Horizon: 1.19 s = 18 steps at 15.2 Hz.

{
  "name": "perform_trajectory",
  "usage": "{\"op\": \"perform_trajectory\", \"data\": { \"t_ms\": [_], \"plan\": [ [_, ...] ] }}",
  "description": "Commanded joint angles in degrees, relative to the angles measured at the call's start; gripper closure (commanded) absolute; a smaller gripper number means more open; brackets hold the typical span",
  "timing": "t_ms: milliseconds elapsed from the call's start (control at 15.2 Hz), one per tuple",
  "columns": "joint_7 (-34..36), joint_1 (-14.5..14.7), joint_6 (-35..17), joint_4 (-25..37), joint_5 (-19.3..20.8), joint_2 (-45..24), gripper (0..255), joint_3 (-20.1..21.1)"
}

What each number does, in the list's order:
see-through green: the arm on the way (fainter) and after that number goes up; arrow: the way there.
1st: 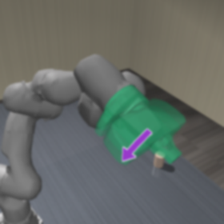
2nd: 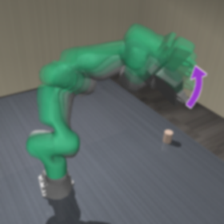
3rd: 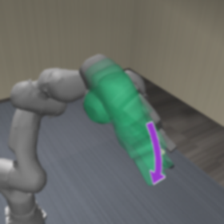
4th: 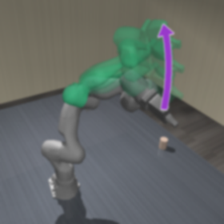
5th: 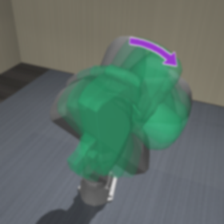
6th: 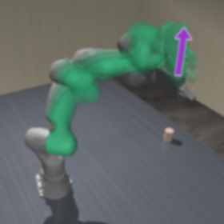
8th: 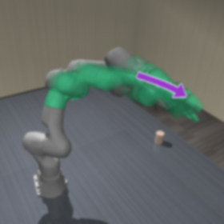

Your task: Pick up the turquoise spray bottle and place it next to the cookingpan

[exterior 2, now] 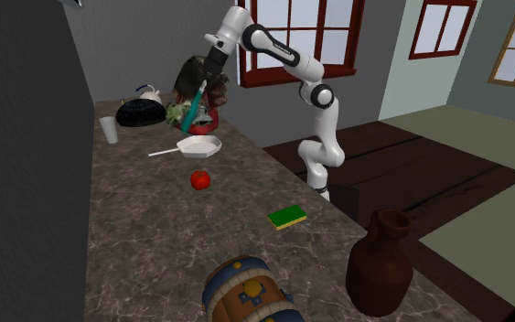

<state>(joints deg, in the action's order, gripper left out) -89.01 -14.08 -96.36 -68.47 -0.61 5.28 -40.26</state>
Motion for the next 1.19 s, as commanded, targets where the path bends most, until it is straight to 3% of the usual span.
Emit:
{"op": "perform_trajectory", "data": {
  "t_ms": [0,1122],
  "plan": [
    [0.78,0.33,-2.3,-3.6,1.75,1.87,255,0.97],
    [5.35,-0.68,-17.28,-27.66,9.7,12.6,255,5.69]
  ]
}}
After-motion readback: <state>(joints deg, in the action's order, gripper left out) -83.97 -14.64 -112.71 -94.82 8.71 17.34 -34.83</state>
